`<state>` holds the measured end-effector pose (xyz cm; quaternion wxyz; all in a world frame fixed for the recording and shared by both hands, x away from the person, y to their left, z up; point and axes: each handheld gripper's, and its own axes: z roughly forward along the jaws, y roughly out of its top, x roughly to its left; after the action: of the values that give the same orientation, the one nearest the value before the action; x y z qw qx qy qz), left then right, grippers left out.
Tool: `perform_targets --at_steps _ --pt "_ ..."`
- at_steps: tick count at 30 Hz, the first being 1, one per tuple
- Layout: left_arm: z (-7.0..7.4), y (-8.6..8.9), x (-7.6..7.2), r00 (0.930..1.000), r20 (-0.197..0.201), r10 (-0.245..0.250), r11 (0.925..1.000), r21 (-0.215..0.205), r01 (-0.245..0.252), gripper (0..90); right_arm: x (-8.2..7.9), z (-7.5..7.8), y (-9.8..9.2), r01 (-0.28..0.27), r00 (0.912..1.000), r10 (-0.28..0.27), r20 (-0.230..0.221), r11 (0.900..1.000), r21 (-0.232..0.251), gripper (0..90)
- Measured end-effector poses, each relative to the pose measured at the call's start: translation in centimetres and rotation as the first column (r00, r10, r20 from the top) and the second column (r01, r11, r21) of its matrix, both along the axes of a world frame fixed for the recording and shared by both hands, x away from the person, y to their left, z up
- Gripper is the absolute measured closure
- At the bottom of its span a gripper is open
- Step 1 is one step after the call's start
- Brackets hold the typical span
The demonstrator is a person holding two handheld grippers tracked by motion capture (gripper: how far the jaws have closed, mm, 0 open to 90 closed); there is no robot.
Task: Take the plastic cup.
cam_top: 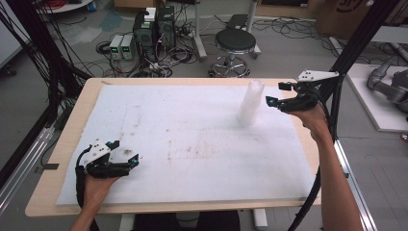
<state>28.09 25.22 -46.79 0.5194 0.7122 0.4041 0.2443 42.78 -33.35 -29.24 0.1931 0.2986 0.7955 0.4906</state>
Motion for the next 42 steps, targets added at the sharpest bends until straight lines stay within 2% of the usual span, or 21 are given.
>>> perform_targets --at_steps 2,5,7,13,14,18,23,28,33,40,42 --pt "0.0 0.0 0.0 1.0 0.0 0.0 1.0 -0.001 0.0 6.7 0.9 0.4 0.1 -0.006 0.9999 0.006 -0.015 1.0 -0.009 13.8" --pt "0.0 0.0 0.0 1.0 0.0 0.001 1.0 -0.001 -0.001 6.7 1.5 0.6 0.2 -0.01 0.9998 0.01 -0.018 1.0 -0.008 13.8" --pt "0.0 0.0 0.0 1.0 0.0 -0.001 1.0 0.003 0.001 6.7 2.2 0.8 0.3 -0.015 0.9992 0.014 -0.038 1.0 -0.021 13.6" --pt "0.0 -0.1 0.0 1.0 0.001 -0.003 1.0 0.008 0.003 6.7 3.3 1.3 0.7 -0.033 0.9986 0.032 -0.041 0.999 -0.017 13.5" --pt "0.0 -0.1 0.0 1.0 0.0 -0.002 1.0 0.007 0.002 6.7 3.8 1.3 0.9 -0.035 0.998 0.033 -0.054 0.999 -0.037 13.5" --pt "0.0 -0.1 -0.1 1.0 0.006 -0.002 1.0 0.006 0.002 6.7 4.3 1.4 1.5 -0.056 0.9968 0.054 -0.058 0.998 -0.042 13.5" --pt "0.0 -0.1 -0.1 0.9999 0.009 -0.006 0.9999 0.01 0.006 6.7 5.3 0.7 2.1 -0.066 0.9953 0.062 -0.075 0.996 -0.064 13.5" --pt "0.0 -0.1 -0.1 0.9999 0.01 -0.005 0.9999 0.012 0.005 6.7 5.9 0.2 2.5 -0.071 0.9951 0.067 -0.073 0.995 -0.063 13.5" --pt "0.0 -0.1 -0.1 0.9999 0.011 -0.004 0.9999 0.012 0.004 6.7 6.8 -0.6 2.7 -0.068 0.9937 0.061 -0.093 0.995 -0.073 13.5" --pt "0.0 -0.2 0.0 1.0 0.005 -0.004 0.9998 0.021 0.004 6.7 7.3 -1.2 3.3 -0.084 0.9923 0.076 -0.098 0.993 -0.083 13.5" --pt "0.0 -0.2 0.0 1.0 0.005 -0.005 0.9997 0.022 0.005 6.7 7.4 -1.4 3.6 -0.084 0.9908 0.074 -0.113 0.993 -0.086 13.5"
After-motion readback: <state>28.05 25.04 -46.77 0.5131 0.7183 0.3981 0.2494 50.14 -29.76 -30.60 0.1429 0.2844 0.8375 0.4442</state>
